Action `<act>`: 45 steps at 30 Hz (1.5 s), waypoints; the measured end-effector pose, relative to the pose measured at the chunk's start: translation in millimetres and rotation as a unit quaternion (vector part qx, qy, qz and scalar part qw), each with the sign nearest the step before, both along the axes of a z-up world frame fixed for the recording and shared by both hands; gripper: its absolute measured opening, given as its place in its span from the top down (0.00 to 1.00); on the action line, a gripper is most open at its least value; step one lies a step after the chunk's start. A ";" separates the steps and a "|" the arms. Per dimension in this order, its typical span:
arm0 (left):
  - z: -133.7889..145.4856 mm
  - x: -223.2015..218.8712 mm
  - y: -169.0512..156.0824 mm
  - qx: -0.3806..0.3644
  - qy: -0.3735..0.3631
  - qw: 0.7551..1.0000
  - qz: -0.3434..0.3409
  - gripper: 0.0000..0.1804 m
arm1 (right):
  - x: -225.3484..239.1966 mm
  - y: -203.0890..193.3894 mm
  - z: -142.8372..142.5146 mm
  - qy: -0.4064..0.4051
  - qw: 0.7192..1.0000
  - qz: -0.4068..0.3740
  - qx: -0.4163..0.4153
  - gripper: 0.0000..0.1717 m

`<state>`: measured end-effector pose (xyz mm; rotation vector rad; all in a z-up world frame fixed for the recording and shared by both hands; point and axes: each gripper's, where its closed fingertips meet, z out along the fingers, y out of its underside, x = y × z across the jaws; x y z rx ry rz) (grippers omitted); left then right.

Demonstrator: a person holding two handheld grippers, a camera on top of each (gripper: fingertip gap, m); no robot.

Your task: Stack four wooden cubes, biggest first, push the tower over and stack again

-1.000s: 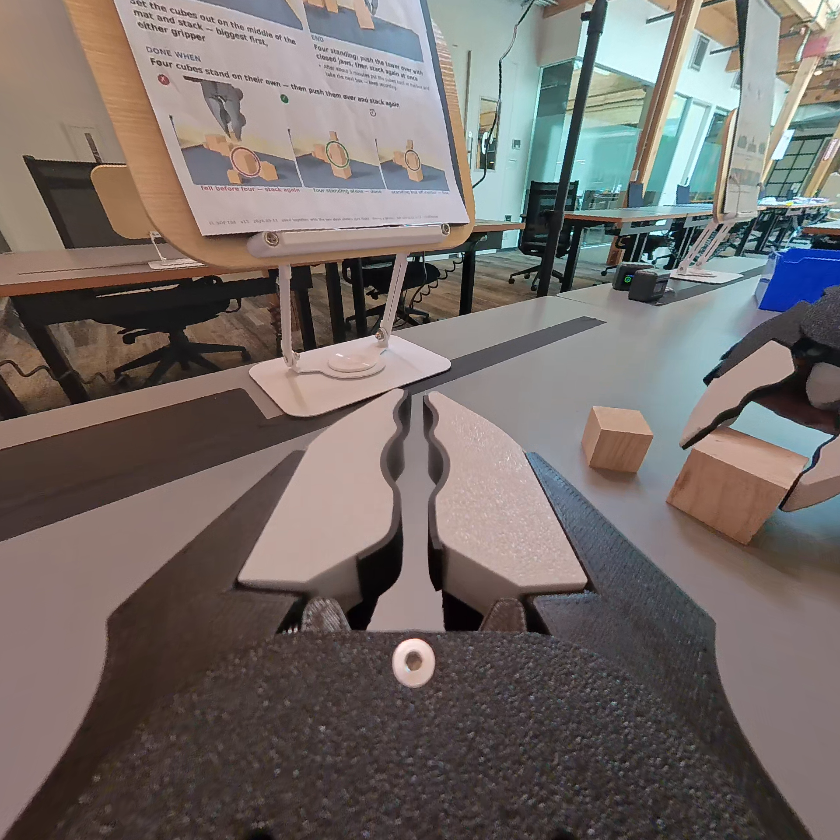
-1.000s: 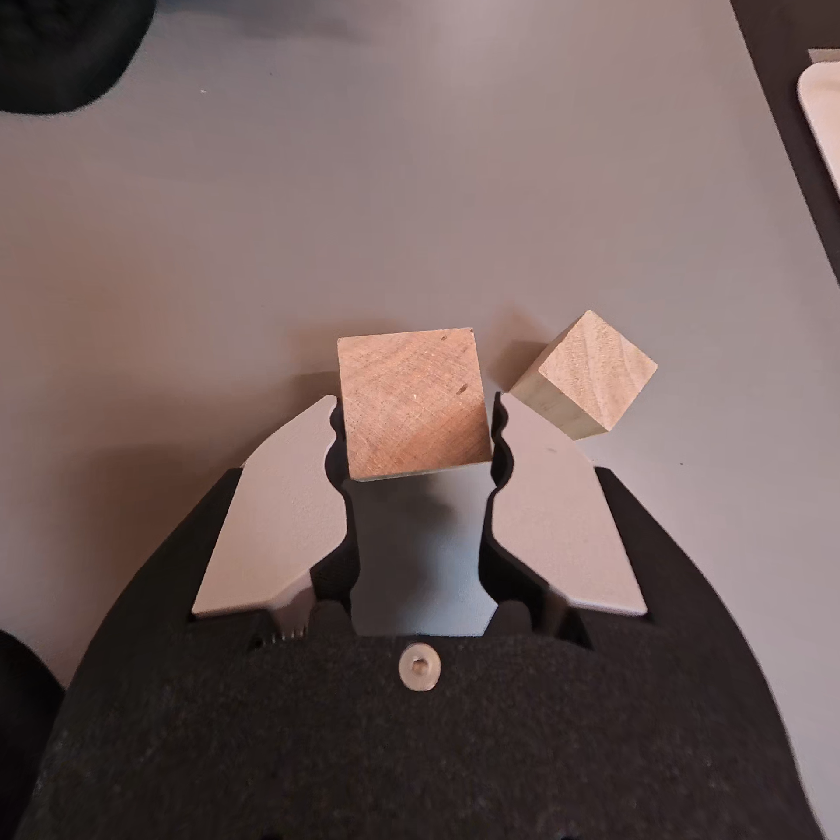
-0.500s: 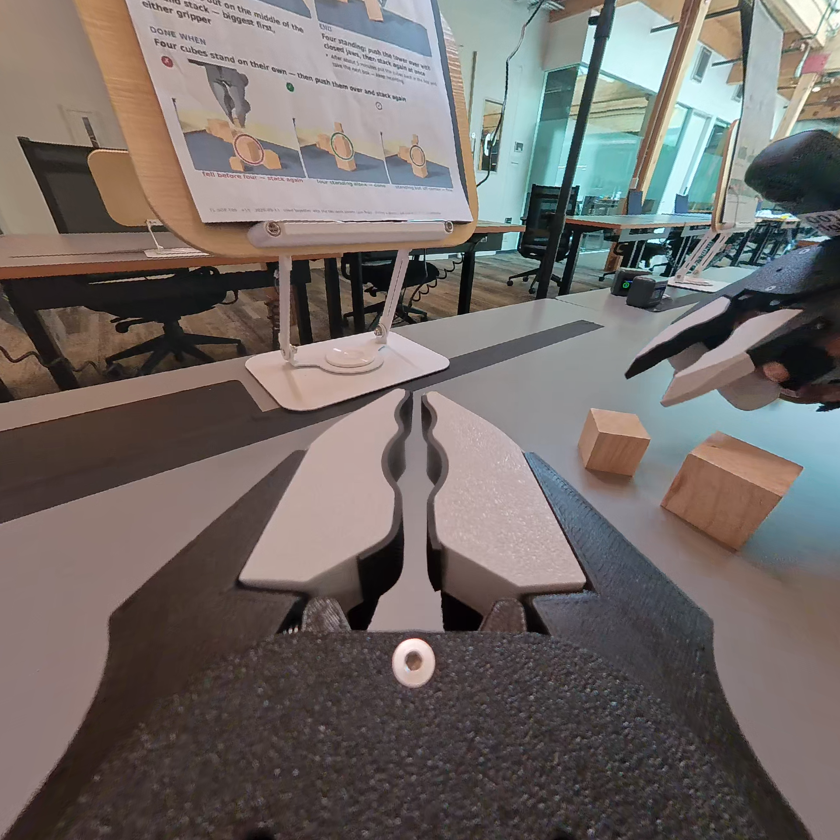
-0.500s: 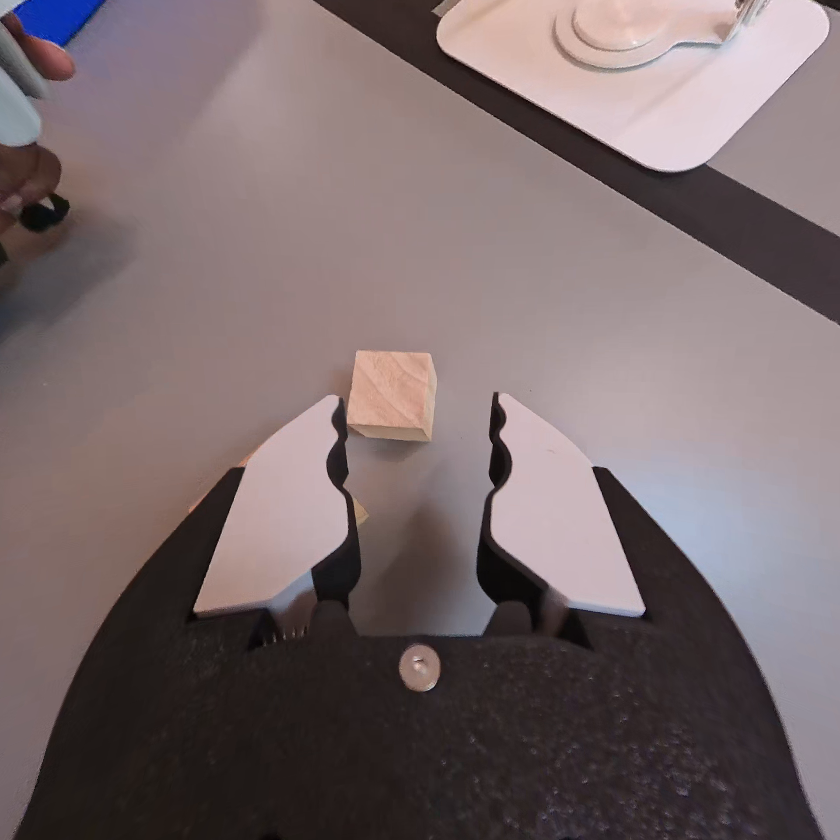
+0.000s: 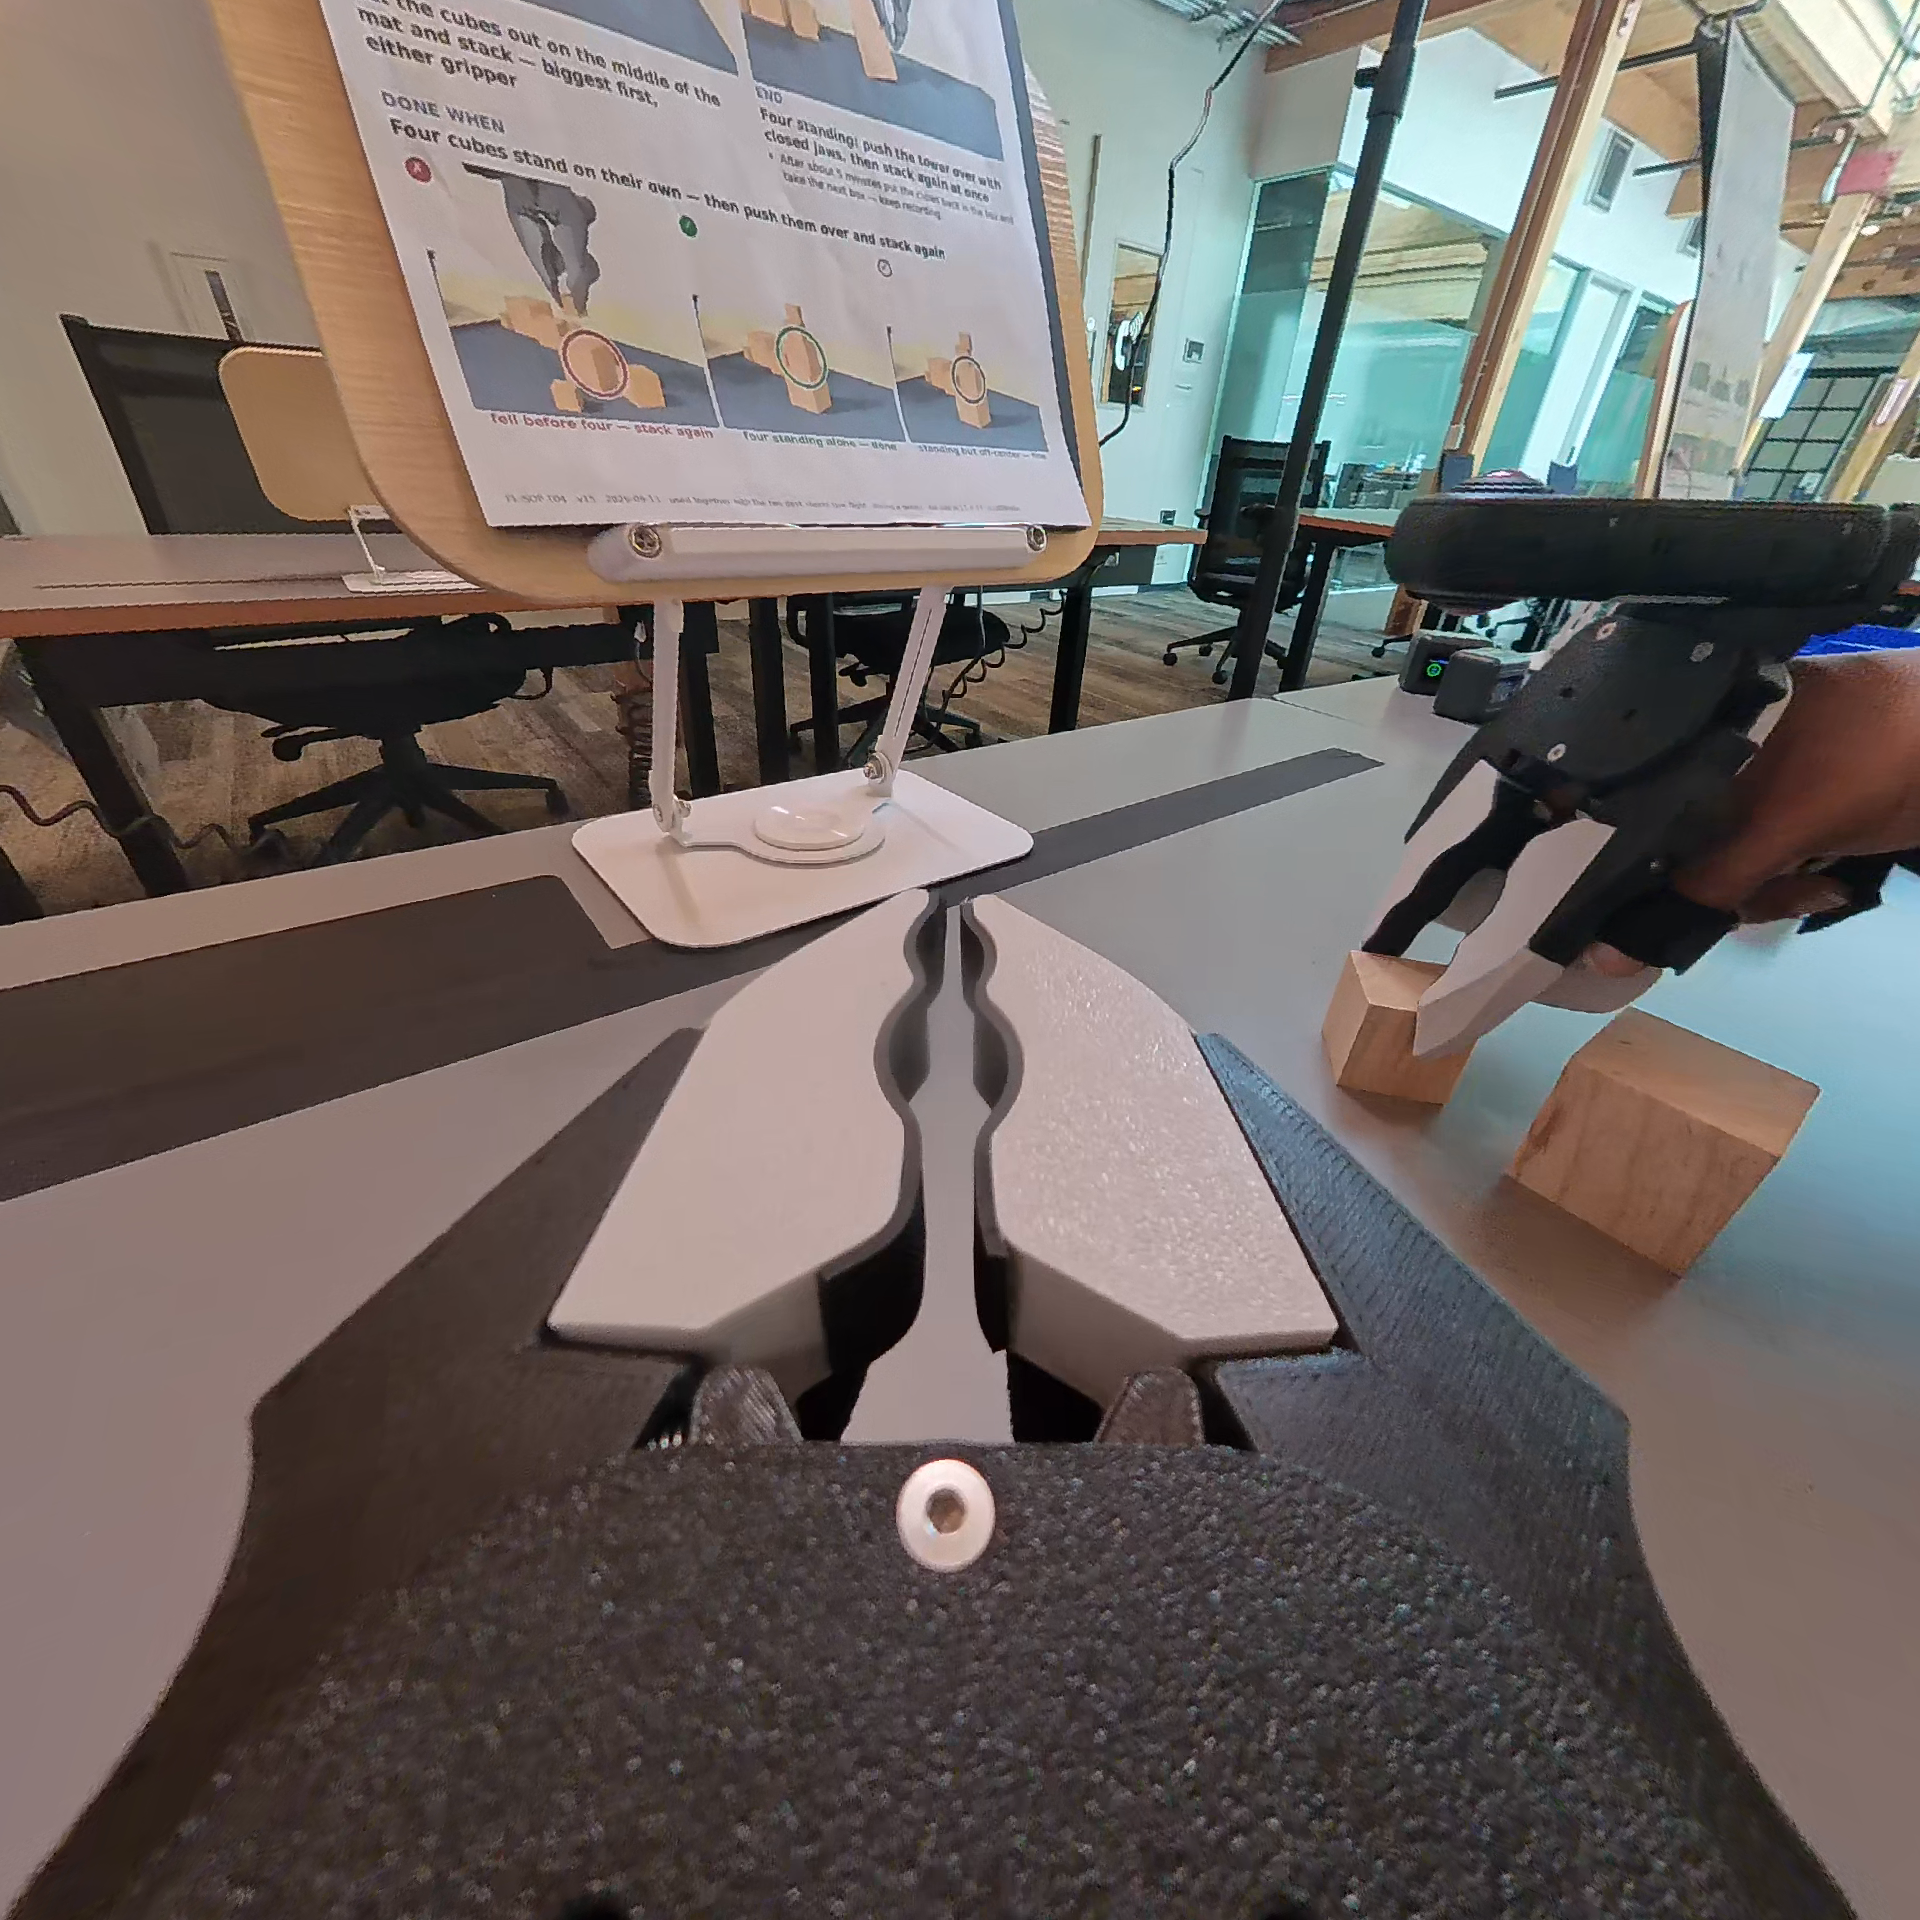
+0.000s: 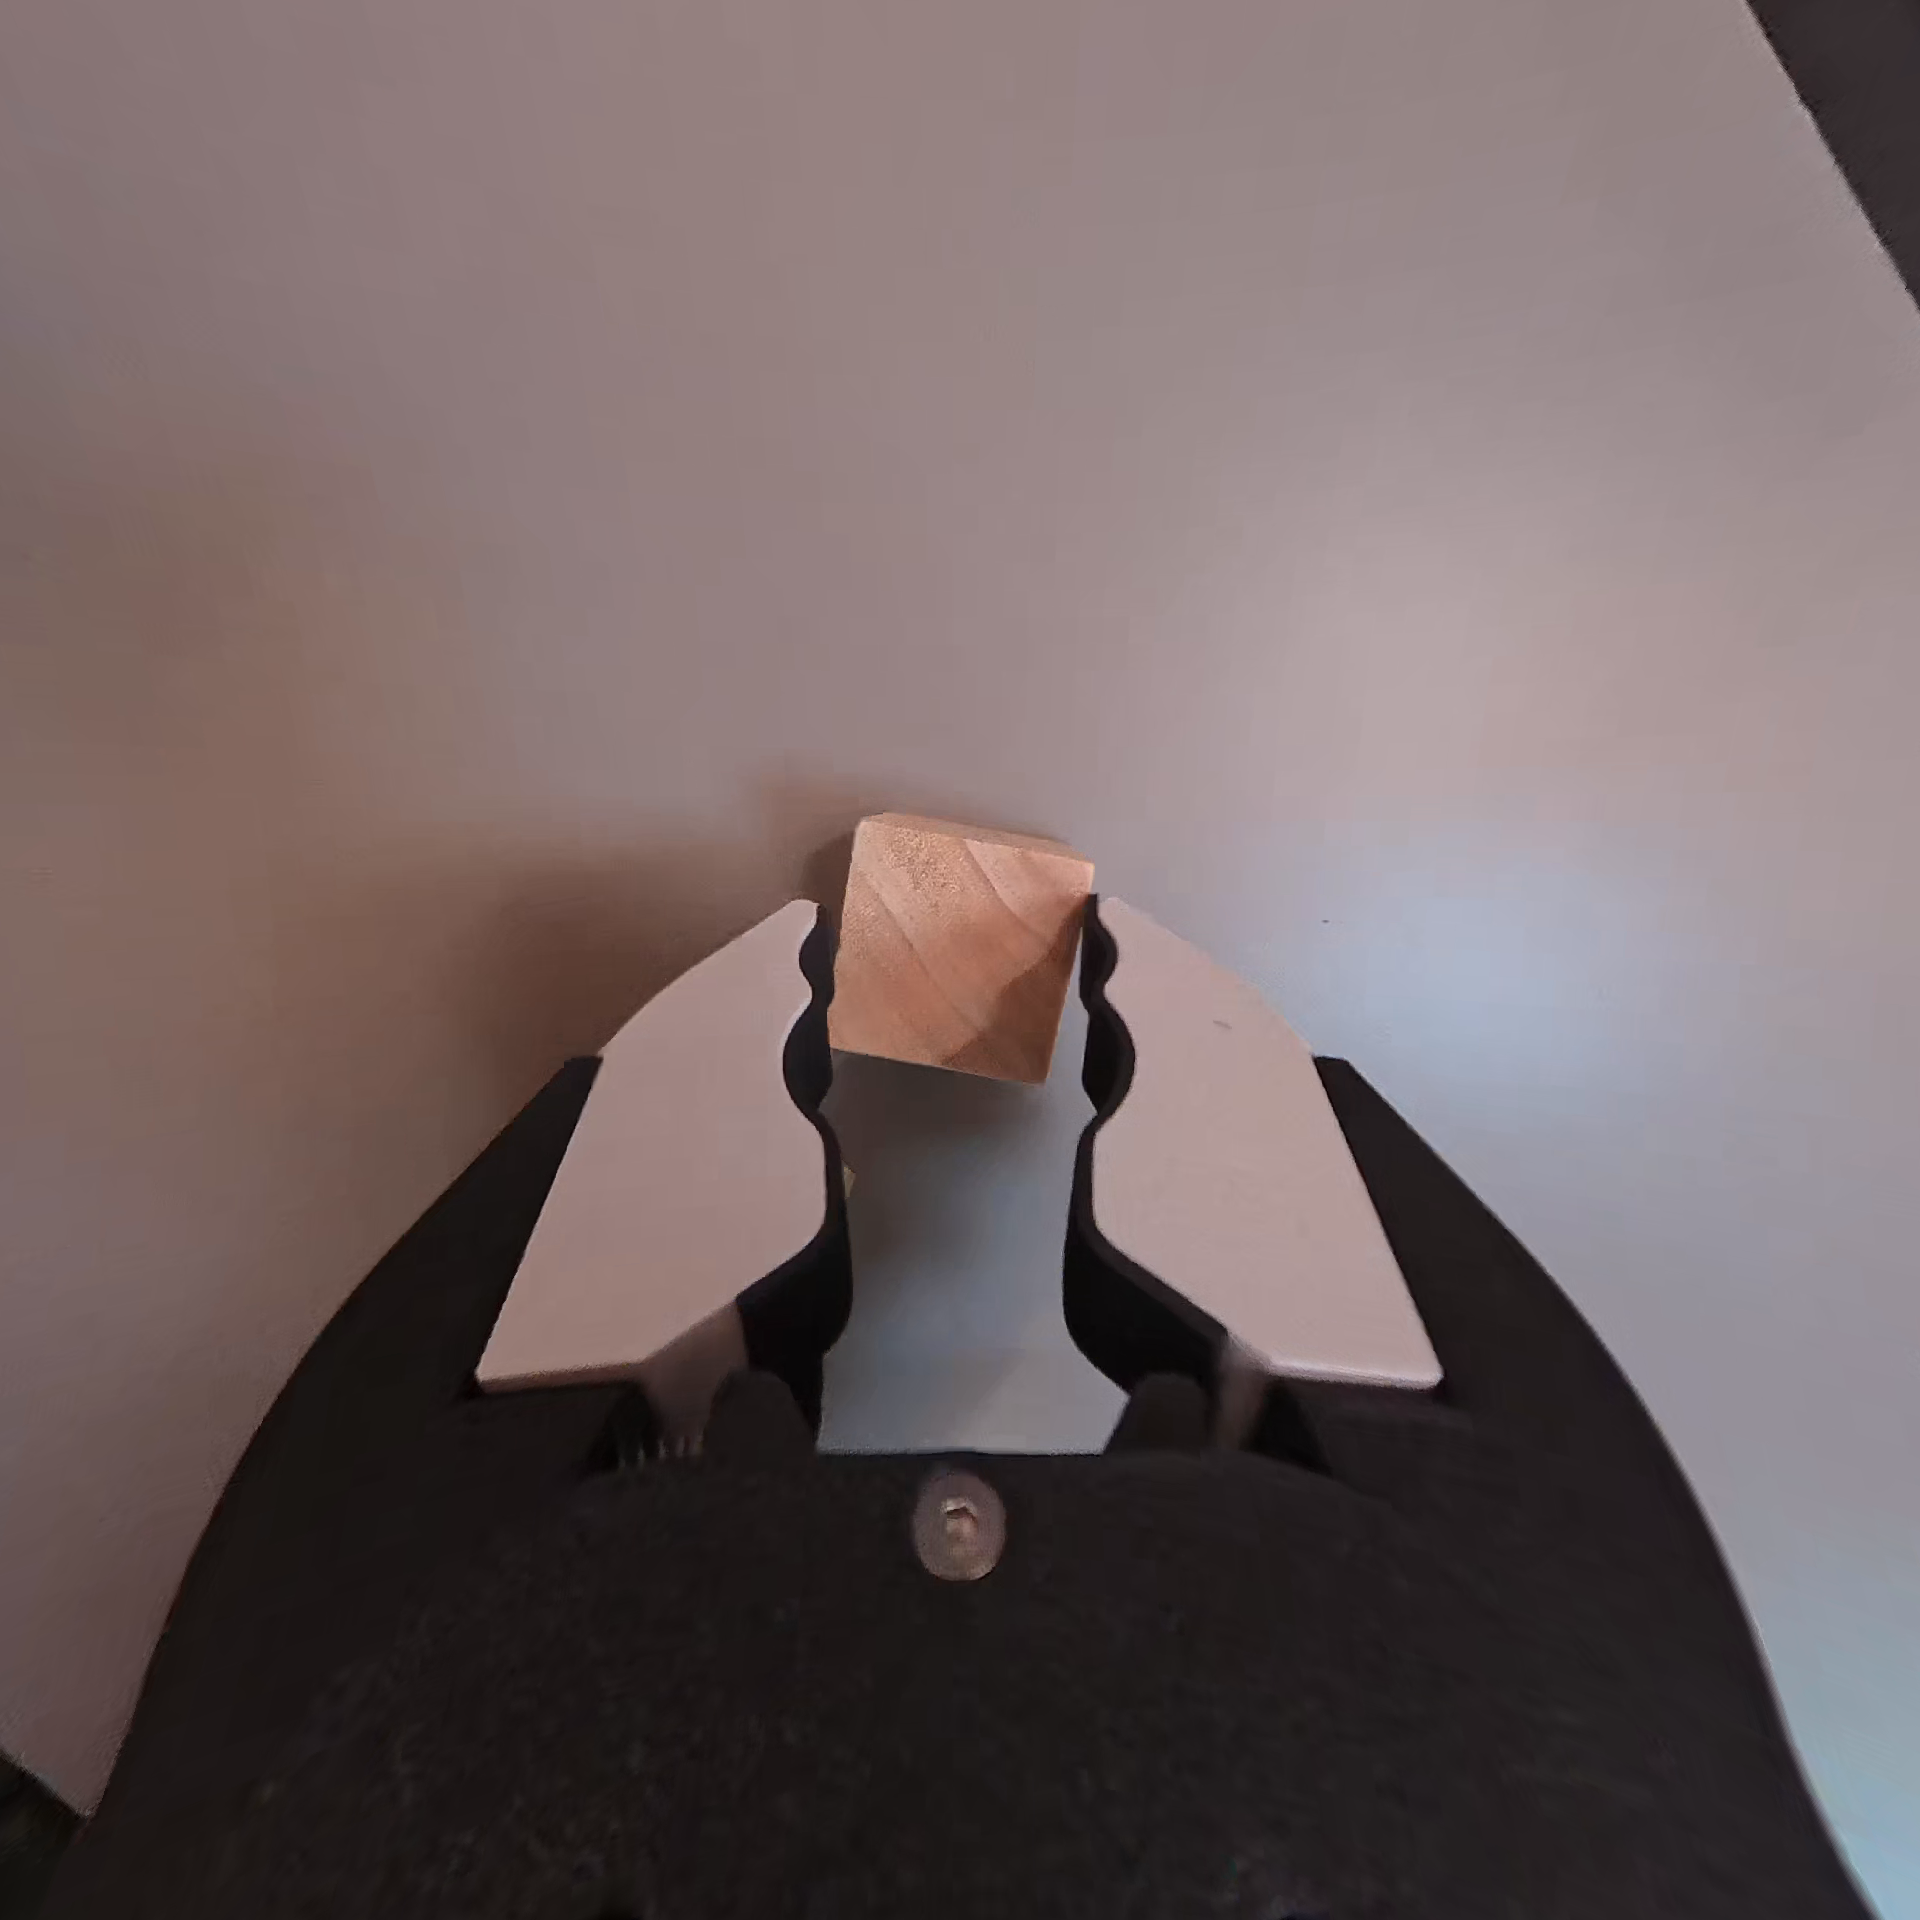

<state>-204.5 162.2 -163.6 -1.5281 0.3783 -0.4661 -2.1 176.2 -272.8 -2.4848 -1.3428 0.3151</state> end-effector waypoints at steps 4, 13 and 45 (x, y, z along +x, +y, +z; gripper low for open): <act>1.0 -1.3 -0.1 0.001 -0.001 1.000 0.002 0.99 | -1.3 3.7 5.1 -0.017 0.999 0.039 0.024 0.74; -0.2 -0.2 0.4 -0.002 -0.001 1.000 0.001 0.99 | 1.1 -63.4 77.1 0.034 0.945 0.322 0.043 0.74; -5.7 2.3 0.9 -0.009 0.006 1.000 -0.003 0.99 | 13.0 -85.1 52.9 -0.022 0.919 0.394 -0.002 0.74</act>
